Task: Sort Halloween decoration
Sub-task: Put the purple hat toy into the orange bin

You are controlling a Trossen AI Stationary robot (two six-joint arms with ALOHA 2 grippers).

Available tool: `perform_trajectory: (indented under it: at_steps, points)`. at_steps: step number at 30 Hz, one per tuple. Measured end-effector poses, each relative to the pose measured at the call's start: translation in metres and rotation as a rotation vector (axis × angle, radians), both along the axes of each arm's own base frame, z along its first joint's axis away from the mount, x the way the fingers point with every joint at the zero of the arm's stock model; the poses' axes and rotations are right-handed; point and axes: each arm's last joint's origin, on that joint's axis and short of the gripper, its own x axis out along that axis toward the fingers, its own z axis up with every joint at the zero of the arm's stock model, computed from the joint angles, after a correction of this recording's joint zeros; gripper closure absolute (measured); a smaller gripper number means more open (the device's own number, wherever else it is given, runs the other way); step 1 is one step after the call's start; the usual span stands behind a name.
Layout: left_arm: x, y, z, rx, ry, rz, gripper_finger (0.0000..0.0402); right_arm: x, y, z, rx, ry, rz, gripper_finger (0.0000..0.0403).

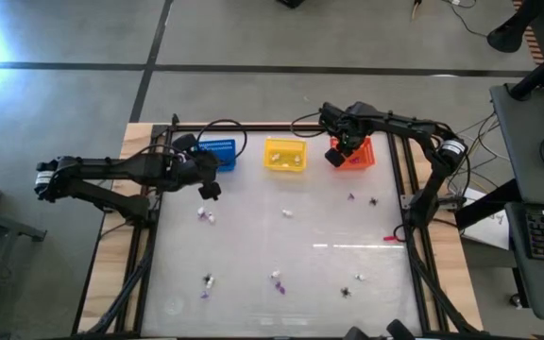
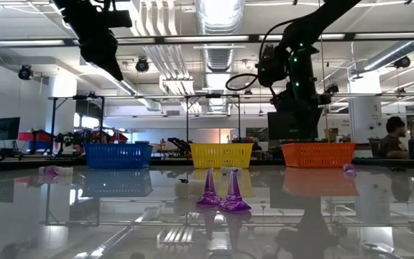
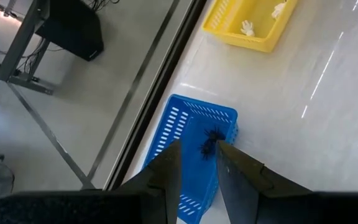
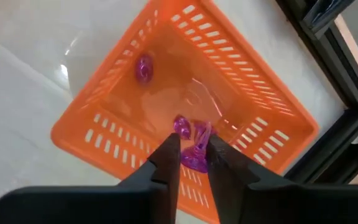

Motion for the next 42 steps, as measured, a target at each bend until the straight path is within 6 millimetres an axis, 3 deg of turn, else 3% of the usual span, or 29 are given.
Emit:
perform_trajectory:
  at_steps: [9, 19, 28, 35, 42]
  points:
    - [0.0, 0.0, 0.0, -0.01, -0.018, 0.017, 0.032, -0.001, 0.0, 0.0, -0.029, 0.027, -0.021, 0.0268]
    - [0.0, 0.0, 0.0, -0.005, -0.006, 0.006, 0.032, -0.002, 0.012, 0.011, 0.072, 0.055, -0.115, 0.0262]
    - [0.0, 0.0, 0.0, -0.002, 0.0, 0.001, 0.032, 0.007, 0.039, 0.024, 0.073, 0.057, -0.076, 0.0261]
    - [-0.004, 0.0, -0.003, -0.003, 0.065, -0.005, 0.032, 0.014, 0.07, 0.04, 0.027, -0.014, -0.152, 0.0261]
    - [-0.009, -0.001, -0.005, -0.008, 0.12, -0.005, 0.032, 0.027, 0.105, 0.044, 0.117, -0.088, -0.2, 0.0261]
